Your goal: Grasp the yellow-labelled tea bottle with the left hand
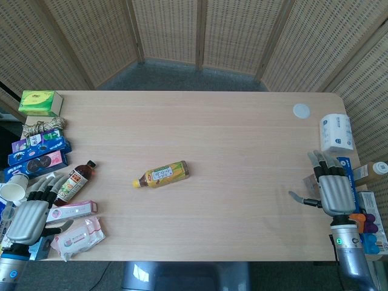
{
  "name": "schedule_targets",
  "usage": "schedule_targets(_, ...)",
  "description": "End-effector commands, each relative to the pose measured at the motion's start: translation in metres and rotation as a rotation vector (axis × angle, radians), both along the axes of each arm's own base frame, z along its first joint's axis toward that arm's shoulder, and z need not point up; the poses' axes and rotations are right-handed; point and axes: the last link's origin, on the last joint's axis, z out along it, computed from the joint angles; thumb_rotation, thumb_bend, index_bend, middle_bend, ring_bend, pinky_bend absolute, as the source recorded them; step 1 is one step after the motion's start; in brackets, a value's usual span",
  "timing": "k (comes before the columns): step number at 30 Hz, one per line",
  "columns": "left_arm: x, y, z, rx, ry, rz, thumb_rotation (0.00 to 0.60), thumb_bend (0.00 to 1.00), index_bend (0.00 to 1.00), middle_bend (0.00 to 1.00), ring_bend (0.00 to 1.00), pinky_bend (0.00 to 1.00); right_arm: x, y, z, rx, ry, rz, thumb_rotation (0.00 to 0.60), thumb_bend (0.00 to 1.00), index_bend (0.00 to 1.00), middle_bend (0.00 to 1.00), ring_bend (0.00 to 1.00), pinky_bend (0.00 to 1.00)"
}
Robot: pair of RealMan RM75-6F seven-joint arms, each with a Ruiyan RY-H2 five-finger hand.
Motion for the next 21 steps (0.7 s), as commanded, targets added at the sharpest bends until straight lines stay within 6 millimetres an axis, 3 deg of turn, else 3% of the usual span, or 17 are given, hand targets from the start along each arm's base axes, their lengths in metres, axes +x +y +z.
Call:
schedule_targets(1,0.0,0.001,-0.001,-0.006,0.005,0.004,0.6,0.23,0.0,0.0,0.0,0.0,0.0,-0.001,-0.001,-0.001,-0.005,-0.001,0.267,0.08,0.0,0.01,0.0,0.0)
schedule_targets(13,0.008,0.008,0.001,-0.013,0.001,0.01,0.6,0.23,0.0,0.0,0.0,0.0,-0.001,0.003,-0.001,0.001,-0.03,0.001,0.266,0.08,0.0,0.01,0.0,0.0)
schedule_targets(21,0.016,0.042,-0.014,-0.086,-0.039,0.037,0.6,0.23,0.0,0.0,0.0,0.0,-0.003,0.001,-0.005,0.009,-0.033,-0.017,0.265,0.08,0.0,0.01,0.0,0.0)
